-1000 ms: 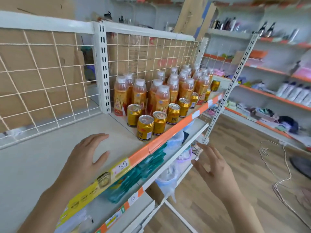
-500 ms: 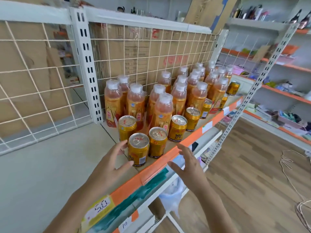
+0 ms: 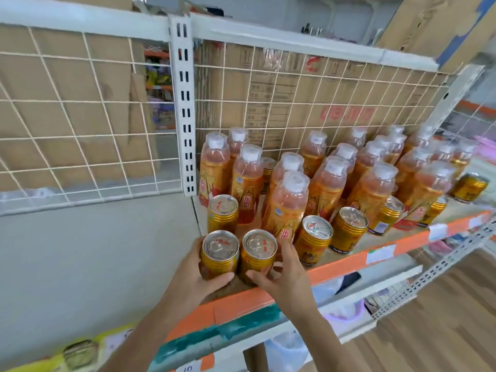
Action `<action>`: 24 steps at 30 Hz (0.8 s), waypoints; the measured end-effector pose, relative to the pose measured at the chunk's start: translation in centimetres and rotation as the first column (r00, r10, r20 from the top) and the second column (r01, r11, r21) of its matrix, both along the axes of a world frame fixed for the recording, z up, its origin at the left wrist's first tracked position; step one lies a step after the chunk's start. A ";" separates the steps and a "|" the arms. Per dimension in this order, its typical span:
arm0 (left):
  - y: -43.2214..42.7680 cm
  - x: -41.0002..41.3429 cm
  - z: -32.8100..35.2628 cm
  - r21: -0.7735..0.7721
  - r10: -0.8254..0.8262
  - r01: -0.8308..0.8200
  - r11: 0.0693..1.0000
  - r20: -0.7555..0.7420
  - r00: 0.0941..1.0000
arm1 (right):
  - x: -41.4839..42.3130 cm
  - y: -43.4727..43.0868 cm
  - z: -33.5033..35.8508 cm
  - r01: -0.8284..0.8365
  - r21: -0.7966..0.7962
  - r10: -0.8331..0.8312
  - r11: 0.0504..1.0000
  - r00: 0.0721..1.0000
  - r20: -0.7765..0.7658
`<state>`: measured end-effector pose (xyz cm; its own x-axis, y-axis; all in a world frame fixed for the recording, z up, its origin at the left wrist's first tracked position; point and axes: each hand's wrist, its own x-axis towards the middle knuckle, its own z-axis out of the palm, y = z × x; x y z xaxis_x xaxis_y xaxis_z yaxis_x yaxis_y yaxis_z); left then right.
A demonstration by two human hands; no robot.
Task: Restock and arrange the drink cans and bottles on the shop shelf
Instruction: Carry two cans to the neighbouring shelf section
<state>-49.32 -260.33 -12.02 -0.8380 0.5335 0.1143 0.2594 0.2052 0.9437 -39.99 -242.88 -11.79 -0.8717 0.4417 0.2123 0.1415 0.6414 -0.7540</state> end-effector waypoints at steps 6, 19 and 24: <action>-3.0 0.5 0.1 0.060 0.155 -0.157 0.986 0.034 0.987 | -1.1 -2.2 -0.6 -0.134 -0.103 0.132 0.986 0.991 -0.028; -16.3 1.1 0.7 0.073 0.483 -0.487 0.870 0.068 0.873 | -6.6 -13.9 -0.4 -0.484 -0.366 0.503 0.795 0.863 -0.048; -23.9 0.5 1.0 0.055 0.567 -0.570 0.820 0.055 0.822 | -9.0 -21.2 -0.5 -0.570 -0.372 0.587 0.733 0.806 -0.078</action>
